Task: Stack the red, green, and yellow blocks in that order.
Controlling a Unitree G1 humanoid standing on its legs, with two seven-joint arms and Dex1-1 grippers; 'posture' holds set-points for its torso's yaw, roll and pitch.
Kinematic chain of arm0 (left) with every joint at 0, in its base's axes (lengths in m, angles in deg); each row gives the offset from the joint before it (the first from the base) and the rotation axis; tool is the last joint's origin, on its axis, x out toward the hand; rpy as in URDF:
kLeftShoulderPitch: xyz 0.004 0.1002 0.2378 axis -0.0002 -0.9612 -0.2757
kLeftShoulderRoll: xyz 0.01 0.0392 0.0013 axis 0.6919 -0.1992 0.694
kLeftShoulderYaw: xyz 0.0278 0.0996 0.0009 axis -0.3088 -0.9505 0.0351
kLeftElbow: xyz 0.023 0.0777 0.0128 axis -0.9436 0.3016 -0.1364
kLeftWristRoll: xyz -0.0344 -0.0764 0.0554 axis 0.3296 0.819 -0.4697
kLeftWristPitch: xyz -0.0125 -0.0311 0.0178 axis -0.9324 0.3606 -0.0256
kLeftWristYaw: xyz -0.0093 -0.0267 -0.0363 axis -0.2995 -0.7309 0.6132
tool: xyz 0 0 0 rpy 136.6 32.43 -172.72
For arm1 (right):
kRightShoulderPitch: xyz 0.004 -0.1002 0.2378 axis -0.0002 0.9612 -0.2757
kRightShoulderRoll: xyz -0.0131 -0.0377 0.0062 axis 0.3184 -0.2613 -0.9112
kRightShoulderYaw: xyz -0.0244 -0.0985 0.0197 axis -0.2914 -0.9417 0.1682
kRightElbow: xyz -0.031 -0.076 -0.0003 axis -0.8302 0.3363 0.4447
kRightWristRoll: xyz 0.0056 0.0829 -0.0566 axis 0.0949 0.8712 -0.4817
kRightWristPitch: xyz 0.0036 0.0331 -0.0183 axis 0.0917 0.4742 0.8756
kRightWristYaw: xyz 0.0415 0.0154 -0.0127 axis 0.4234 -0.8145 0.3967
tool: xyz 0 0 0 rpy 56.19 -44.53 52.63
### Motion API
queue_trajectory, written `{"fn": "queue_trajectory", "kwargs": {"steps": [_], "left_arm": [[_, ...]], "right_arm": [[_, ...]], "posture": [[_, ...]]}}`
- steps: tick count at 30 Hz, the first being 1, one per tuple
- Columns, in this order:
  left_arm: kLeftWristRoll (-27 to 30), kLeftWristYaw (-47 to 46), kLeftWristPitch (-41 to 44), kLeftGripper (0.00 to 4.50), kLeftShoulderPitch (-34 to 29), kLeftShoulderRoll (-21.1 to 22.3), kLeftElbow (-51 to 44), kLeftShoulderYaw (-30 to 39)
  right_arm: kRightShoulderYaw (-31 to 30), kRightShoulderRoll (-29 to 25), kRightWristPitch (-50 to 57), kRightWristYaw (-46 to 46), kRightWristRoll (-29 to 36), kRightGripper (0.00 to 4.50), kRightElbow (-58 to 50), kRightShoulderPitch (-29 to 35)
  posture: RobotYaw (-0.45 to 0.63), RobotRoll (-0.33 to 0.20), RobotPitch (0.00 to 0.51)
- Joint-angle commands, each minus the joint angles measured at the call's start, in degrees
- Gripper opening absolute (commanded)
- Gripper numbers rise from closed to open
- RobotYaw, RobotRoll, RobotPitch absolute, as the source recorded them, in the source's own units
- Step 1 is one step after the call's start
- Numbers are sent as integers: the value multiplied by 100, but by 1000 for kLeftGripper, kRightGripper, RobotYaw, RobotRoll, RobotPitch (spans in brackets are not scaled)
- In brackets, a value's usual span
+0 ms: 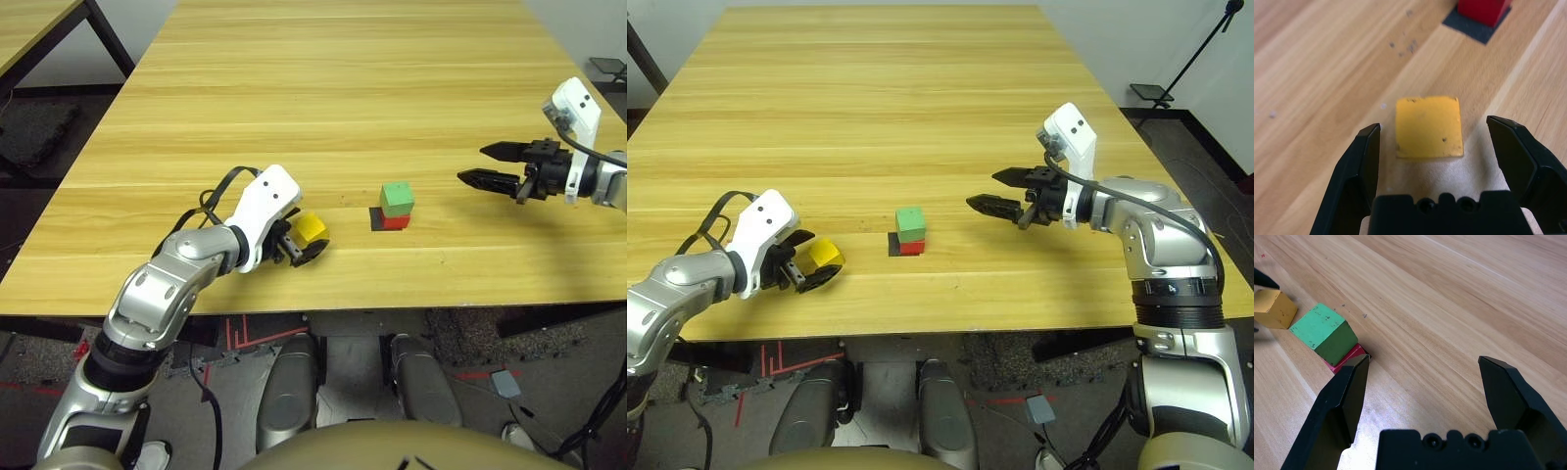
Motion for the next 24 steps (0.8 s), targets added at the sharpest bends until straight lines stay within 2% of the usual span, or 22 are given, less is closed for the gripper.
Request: {"fn": "queue_trajectory", "kwargs": {"steps": [1,4,8,11,16,21,24], "left_arm": [[-160,-72,-198,4438,-28,-98,245,-155],[-257,-93,-455,4438,37,-234,581,-159],[-261,40,-663,3227,330,-287,808,-55],[-57,346,-590,2083,722,-194,808,49],[573,1243,-303,2075,1838,-69,833,95],[765,1928,-157,2075,3190,-194,1259,-291],[739,2128,-169,2075,3646,-375,1512,-546]], "right_arm": [[70,-42,-42,27,47,4500,-35,7],[60,-78,-132,187,82,4500,-57,58],[49,-198,-215,506,138,4500,-133,185],[24,-336,-286,915,233,4500,-210,288],[-53,-522,-485,1560,346,4500,-275,347],[-70,-518,-567,1708,290,4500,-289,337],[-76,-499,-595,1728,271,4500,-304,338]], "posture": [[125,-82,121],[124,-81,121],[118,-81,121],[113,-77,122],[112,-71,123],[101,-63,123],[96,-61,123]]}}
